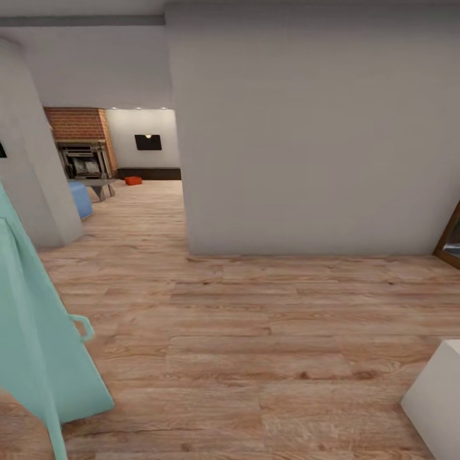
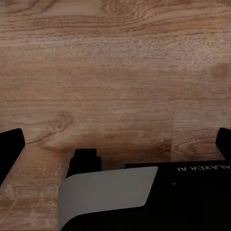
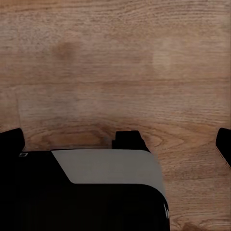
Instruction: Move the two storage containers from the living room to the garage. In the garage, place one container on the floor and stack the other container on top of it (either order is fine).
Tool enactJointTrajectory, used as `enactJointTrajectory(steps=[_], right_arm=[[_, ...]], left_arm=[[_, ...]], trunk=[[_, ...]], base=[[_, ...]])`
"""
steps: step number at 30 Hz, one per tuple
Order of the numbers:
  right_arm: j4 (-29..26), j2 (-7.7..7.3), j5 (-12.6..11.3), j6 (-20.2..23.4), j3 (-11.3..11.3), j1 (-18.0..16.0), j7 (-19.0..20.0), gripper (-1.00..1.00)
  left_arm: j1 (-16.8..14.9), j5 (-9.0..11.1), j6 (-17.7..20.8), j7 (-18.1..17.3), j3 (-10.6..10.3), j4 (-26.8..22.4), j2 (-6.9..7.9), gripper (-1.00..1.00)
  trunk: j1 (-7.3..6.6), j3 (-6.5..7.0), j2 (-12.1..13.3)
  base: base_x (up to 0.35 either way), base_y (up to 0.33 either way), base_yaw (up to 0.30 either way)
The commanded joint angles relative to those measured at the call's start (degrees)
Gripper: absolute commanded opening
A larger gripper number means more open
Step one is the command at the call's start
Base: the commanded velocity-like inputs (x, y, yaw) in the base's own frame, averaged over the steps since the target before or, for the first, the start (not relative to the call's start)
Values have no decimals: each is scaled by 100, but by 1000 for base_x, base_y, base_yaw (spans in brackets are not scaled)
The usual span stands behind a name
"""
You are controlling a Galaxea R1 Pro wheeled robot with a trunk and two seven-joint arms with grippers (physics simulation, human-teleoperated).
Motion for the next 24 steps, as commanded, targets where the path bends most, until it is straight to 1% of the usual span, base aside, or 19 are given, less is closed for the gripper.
enactJointTrajectory(steps=[1,24], right_arm=[[18,5,-53,-34,48,-6,-3,100],[18,-21,-53,-31,48,-3,-3,100]], left_arm=[[-2,59,23,-20,-45,0,2,100],[-3,59,23,-23,-46,-2,2,100]], trunk=[[3,-6,-3],[3,-6,-3]], base=[[322,0,0],[322,0,0]])
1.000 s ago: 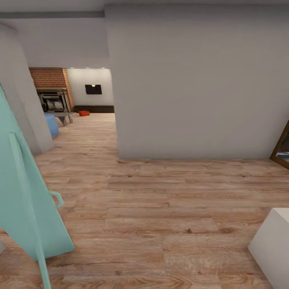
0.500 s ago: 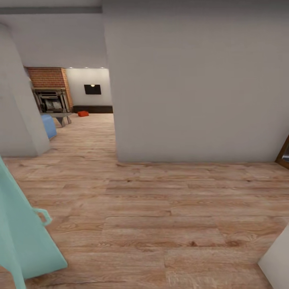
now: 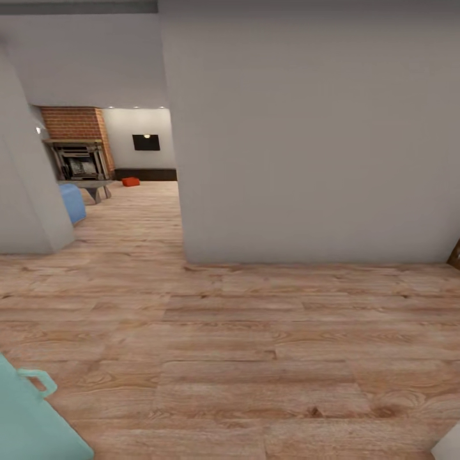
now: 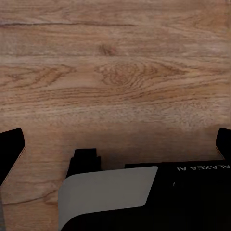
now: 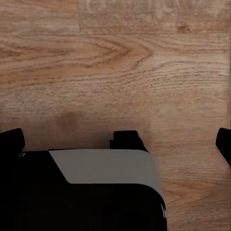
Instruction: Move the two storage containers from the living room to the garage. In the garage, place one container on the floor and stack the other container on top of it (either order is fine).
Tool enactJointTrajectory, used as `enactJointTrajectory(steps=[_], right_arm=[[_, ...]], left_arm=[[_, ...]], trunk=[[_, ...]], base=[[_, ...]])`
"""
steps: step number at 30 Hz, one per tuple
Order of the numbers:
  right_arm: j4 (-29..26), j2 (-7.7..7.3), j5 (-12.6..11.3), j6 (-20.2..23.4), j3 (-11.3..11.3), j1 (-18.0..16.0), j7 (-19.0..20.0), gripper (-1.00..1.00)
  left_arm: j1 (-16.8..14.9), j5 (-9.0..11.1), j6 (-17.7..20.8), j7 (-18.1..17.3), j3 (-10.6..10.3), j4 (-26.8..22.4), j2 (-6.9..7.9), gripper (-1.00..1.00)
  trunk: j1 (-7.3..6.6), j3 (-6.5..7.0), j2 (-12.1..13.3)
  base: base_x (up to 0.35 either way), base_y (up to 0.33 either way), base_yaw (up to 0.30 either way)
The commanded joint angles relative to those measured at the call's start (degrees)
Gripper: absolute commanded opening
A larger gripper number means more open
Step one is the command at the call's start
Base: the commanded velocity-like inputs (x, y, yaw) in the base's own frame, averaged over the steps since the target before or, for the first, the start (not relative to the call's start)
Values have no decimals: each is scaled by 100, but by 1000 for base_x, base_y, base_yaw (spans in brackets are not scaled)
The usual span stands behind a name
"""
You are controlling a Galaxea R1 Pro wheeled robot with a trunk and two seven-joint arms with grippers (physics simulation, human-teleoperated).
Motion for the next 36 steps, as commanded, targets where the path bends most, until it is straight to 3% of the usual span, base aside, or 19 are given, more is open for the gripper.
enactJointTrajectory(steps=[1,36], right_arm=[[18,5,-53,-32,48,-7,-3,100],[18,5,-44,-31,48,-5,-3,100]], left_arm=[[-4,59,23,-22,-44,-1,2,100],[-6,59,23,-22,-44,-1,-25,100]], trunk=[[3,-6,-3],[3,-6,-3]], base=[[322,0,0],[322,0,0]])
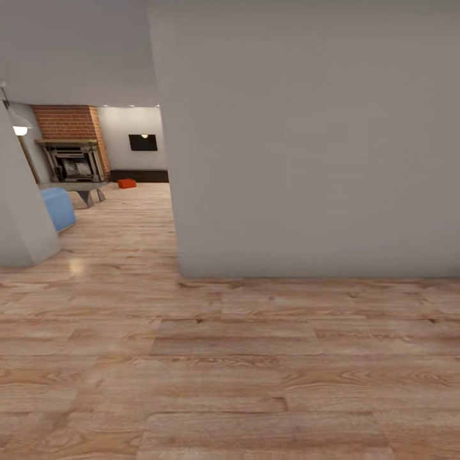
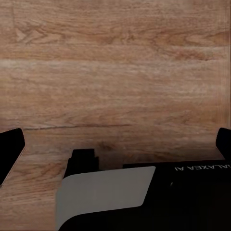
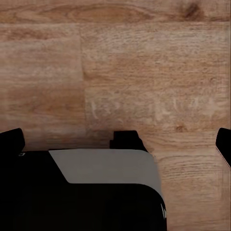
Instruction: Move the two storage containers from the living room to the garage. In the garage, place one container on the floor and stack the other container on top of it (either order is fine).
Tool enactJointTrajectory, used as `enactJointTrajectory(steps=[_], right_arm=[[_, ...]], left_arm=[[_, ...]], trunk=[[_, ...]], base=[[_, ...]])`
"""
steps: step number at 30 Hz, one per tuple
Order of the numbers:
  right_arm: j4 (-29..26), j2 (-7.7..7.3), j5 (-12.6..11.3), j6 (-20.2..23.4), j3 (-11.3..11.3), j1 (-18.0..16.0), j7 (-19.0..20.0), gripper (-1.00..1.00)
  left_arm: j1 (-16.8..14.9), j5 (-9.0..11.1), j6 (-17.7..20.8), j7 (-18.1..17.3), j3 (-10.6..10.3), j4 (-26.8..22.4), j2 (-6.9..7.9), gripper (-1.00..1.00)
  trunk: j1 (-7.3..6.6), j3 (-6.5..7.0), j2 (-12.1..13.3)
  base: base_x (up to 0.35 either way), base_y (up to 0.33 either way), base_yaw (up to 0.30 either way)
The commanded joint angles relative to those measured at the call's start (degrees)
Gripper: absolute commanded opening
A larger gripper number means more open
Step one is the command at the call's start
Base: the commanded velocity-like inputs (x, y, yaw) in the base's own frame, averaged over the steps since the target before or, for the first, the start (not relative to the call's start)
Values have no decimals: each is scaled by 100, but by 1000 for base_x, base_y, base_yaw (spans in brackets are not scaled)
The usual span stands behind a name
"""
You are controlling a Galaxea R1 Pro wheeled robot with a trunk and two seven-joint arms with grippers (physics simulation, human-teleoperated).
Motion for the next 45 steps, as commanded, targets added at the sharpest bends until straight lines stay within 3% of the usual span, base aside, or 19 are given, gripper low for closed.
enactJointTrajectory(steps=[1,16,45], right_arm=[[18,5,-53,-31,48,-8,-3,100],[18,13,-54,-29,48,-10,-10,100],[18,5,-53,-34,48,-7,-12,100]], left_arm=[[-3,59,22,-16,-44,-1,1,100],[-5,59,22,-13,-44,-2,1,100],[-5,59,22,-13,-44,-1,1,100]], trunk=[[3,-6,-3],[3,-6,-3],[3,-6,-3]], base=[[322,0,0],[322,0,18],[322,0,263]])
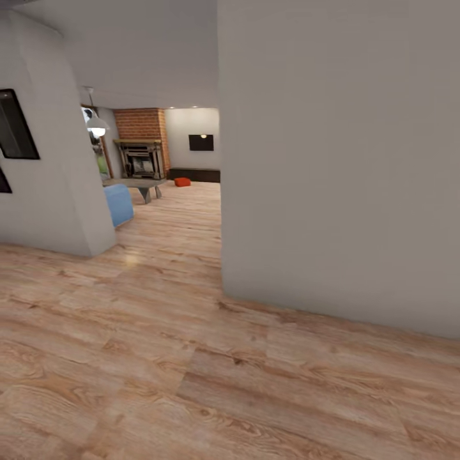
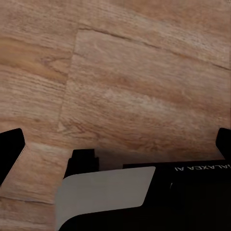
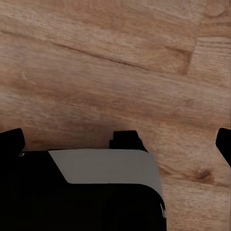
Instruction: Move the two storage containers from the living room to the garage. In the garage, place one container on the floor and stack the other container on top of it (either order is fine).
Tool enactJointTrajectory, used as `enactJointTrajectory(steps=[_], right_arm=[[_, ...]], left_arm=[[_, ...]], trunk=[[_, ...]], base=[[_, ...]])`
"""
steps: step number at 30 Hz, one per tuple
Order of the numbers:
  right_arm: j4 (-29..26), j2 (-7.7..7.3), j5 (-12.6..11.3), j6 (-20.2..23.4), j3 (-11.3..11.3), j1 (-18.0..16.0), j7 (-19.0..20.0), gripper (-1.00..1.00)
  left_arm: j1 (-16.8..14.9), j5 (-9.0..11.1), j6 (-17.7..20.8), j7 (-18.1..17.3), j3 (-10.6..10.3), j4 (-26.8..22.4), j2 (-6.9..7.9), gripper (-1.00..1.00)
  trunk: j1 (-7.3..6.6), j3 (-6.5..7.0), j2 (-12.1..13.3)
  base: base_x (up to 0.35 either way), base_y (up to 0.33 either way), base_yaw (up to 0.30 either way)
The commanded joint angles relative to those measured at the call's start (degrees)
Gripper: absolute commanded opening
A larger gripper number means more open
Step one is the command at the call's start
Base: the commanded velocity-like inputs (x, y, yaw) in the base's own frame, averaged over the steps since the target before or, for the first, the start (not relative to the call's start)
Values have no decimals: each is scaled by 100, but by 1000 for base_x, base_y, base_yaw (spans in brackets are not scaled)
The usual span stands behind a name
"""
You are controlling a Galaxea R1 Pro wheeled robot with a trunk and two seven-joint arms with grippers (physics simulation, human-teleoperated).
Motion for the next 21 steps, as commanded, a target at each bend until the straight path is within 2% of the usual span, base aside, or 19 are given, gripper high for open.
enactJointTrajectory(steps=[1,21], right_arm=[[18,5,-54,-35,48,-7,-3,100],[18,5,-59,-38,48,-7,-3,100]], left_arm=[[-4,59,24,-13,-44,-1,0,100],[-5,59,24,-12,-44,-1,0,100]], trunk=[[3,-6,-3],[3,-8,-3]], base=[[322,0,269],[322,0,269]])
